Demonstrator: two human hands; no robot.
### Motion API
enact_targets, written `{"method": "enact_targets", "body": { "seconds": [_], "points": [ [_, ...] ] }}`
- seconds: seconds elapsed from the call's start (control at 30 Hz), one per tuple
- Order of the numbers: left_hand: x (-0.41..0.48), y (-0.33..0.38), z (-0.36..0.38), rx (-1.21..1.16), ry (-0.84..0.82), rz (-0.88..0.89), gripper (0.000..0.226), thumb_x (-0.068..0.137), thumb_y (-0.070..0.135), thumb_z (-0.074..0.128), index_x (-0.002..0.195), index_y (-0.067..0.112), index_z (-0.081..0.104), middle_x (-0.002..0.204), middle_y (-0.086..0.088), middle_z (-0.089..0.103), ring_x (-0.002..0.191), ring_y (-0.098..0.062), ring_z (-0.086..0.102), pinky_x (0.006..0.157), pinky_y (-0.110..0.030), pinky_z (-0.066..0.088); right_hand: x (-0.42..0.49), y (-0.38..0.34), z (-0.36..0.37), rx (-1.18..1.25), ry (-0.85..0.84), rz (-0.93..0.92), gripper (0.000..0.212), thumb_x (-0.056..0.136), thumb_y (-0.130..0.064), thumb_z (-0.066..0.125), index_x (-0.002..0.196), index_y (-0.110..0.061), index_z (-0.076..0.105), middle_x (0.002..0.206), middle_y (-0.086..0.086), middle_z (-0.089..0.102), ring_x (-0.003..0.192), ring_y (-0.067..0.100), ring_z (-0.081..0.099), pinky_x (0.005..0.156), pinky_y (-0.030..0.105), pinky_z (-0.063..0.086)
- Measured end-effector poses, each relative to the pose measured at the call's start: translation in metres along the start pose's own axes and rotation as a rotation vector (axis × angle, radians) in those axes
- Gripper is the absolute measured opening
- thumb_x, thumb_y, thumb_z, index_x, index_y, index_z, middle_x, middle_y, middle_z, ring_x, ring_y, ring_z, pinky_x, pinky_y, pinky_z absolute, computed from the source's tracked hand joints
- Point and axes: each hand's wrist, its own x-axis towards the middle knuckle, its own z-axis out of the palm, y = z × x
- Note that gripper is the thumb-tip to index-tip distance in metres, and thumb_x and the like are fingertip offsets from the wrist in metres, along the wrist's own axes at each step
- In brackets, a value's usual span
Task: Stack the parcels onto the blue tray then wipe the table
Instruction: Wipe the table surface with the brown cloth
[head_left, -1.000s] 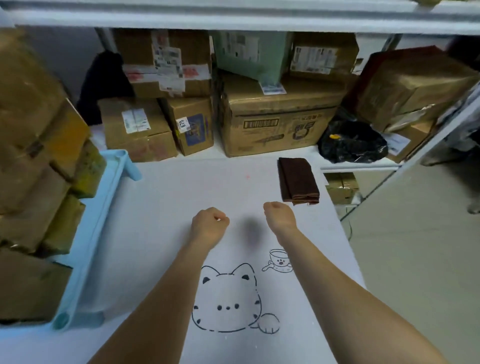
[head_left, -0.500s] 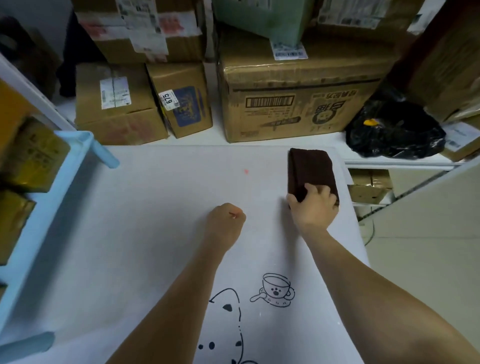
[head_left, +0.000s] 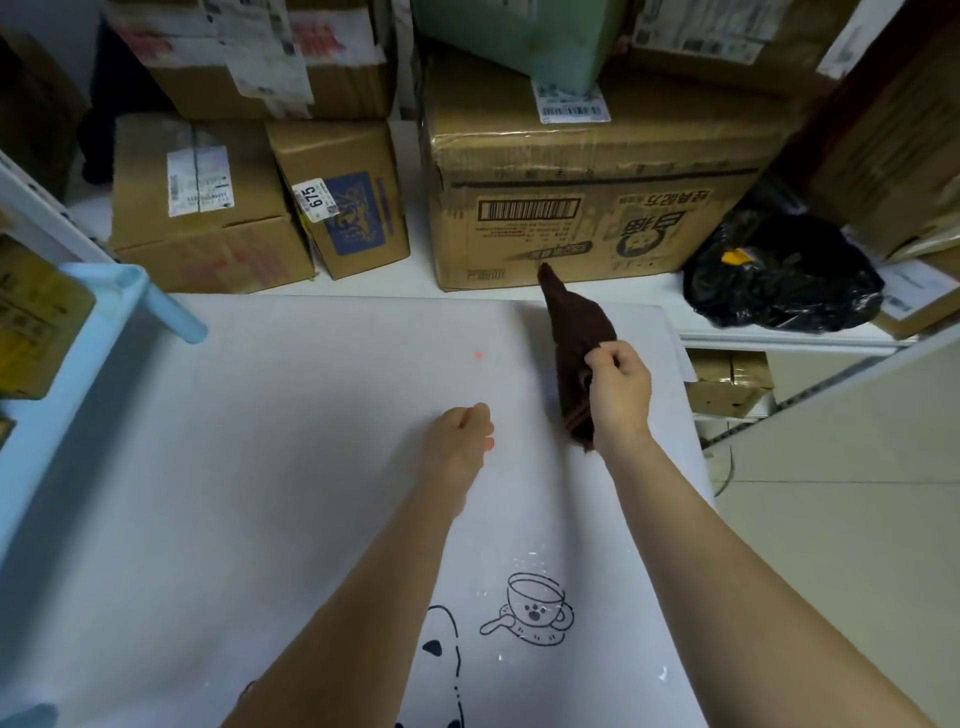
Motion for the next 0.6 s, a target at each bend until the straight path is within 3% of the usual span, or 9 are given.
{"method": "enact_targets", "body": {
  "seconds": [0.07,0.1,0.17,0.23,0.3,0.43,0.47,0.53,0.6],
  "points": [
    [0.0,0.005,0.001,-0.252,-0.065,-0.163,0.035,0.096,0.045,0.044,0.111,0.015,0.054,0.117,-0.009,0.056,0.106,-0.024,0.056,0.083,-0.033,0.044,-0.01,-0.018,0.007,0.267,-0.157,0.163,0.026,0.088,-0.003,0.046,0.066,-0.016,0.048,0.066,0.004,0.049,0.06,0.016,0.046,0.058,0.025,0.038],
    [0.001,0.007,-0.001,-0.384,-0.094,-0.244,0.056,0.093,0.054,0.042,0.129,0.012,0.045,0.128,-0.01,0.052,0.116,-0.025,0.054,0.093,-0.039,0.042,-0.015,-0.025,0.01,0.395,-0.247,0.233,0.025,0.088,-0.003,0.044,0.067,-0.015,0.05,0.071,0.006,0.052,0.065,0.018,0.05,0.061,0.027,0.041],
    [0.0,0.011,-0.007,-0.583,-0.167,-0.28,0.075,0.087,0.064,0.042,0.141,0.012,0.037,0.137,-0.008,0.051,0.122,-0.026,0.052,0.101,-0.048,0.038,-0.022,-0.035,0.012,0.572,-0.398,0.31,0.025,0.088,-0.005,0.042,0.068,-0.014,0.055,0.077,0.007,0.058,0.071,0.019,0.056,0.065,0.027,0.046],
    [-0.007,0.02,-0.016,-0.706,-0.196,-0.191,0.053,0.09,0.052,0.049,0.129,0.017,0.054,0.122,-0.006,0.065,0.107,-0.025,0.062,0.09,-0.043,0.05,-0.027,-0.037,0.01,0.631,-0.446,0.347,0.031,0.09,-0.008,0.041,0.068,-0.014,0.062,0.076,0.004,0.064,0.07,0.016,0.06,0.063,0.025,0.048],
    [-0.008,0.02,-0.022,-0.746,-0.127,-0.092,0.03,0.091,0.024,0.058,0.12,0.014,0.059,0.11,-0.007,0.069,0.101,-0.026,0.065,0.089,-0.044,0.052,-0.028,-0.029,0.007,0.55,-0.38,0.368,0.024,0.088,-0.009,0.042,0.072,-0.014,0.059,0.074,0.003,0.061,0.068,0.015,0.058,0.062,0.026,0.045],
    [0.002,-0.007,-0.037,-0.067,0.259,0.059,0.055,0.068,0.023,0.075,0.119,0.015,0.056,0.111,-0.008,0.067,0.099,-0.029,0.064,0.092,-0.049,0.05,-0.03,0.009,-0.001,-0.157,-0.057,0.323,0.018,0.084,-0.007,0.044,0.07,-0.015,0.051,0.075,0.004,0.049,0.069,0.022,0.046,0.056,0.028,0.035],
    [0.0,-0.013,-0.038,0.047,0.313,0.054,0.061,0.069,0.022,0.076,0.125,0.013,0.051,0.116,-0.01,0.065,0.104,-0.03,0.062,0.095,-0.047,0.049,-0.035,0.019,-0.002,-0.358,0.031,0.244,0.013,0.085,-0.008,0.046,0.079,-0.013,0.057,0.084,0.007,0.053,0.078,0.027,0.05,0.062,0.03,0.039],
    [0.0,-0.024,-0.042,0.22,0.411,0.084,0.058,0.078,0.016,0.071,0.13,0.012,0.048,0.124,-0.012,0.059,0.114,-0.03,0.056,0.099,-0.04,0.045,-0.044,0.034,0.002,-0.66,0.155,-0.017,0.027,0.087,-0.011,0.05,0.111,-0.012,0.062,0.114,0.012,0.056,0.106,0.033,0.051,0.083,0.037,0.042],
    [-0.001,-0.03,-0.05,0.426,0.485,0.156,0.042,0.082,0.017,0.066,0.123,0.016,0.057,0.123,-0.01,0.058,0.116,-0.029,0.051,0.096,-0.037,0.042,-0.055,0.04,0.015,-0.824,0.031,-0.271,0.04,0.088,-0.016,0.052,0.127,-0.017,0.058,0.134,0.012,0.048,0.124,0.031,0.043,0.101,0.04,0.035]
  ]
}}
